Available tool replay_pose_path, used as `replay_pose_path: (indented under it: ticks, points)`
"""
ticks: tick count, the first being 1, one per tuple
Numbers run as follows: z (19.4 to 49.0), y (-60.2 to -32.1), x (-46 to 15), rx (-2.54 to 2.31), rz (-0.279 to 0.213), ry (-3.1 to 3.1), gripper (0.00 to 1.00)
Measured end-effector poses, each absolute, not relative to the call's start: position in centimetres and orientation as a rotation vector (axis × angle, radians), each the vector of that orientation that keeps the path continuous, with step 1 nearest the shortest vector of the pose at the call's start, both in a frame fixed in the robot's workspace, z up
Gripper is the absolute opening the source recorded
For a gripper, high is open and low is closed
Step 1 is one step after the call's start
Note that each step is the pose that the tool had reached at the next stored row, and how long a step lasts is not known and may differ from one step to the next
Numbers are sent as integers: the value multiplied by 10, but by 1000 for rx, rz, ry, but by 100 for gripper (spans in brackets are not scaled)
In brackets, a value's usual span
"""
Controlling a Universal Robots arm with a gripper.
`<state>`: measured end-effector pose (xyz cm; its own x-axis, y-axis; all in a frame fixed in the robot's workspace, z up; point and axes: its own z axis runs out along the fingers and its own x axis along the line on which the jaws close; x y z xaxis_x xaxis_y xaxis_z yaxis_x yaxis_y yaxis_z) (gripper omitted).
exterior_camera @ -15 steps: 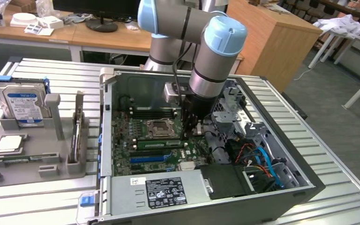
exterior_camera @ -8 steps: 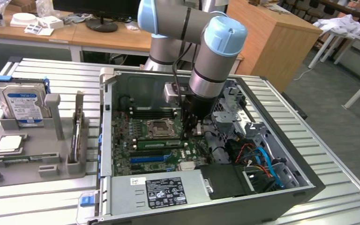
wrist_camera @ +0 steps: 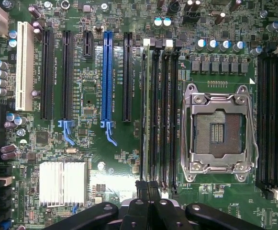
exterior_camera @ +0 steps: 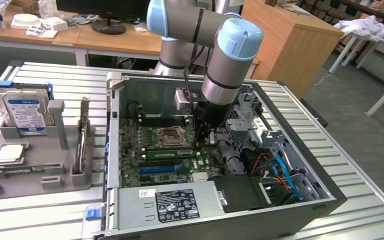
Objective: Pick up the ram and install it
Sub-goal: 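Press down the ram until it locks into place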
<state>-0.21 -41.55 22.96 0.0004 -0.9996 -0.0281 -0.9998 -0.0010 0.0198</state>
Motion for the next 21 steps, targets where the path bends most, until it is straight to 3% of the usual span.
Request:
replay_pose_path:
  ticks: [21]
  points:
    - [226, -416, -2, -2218, 53, 2216, 11]
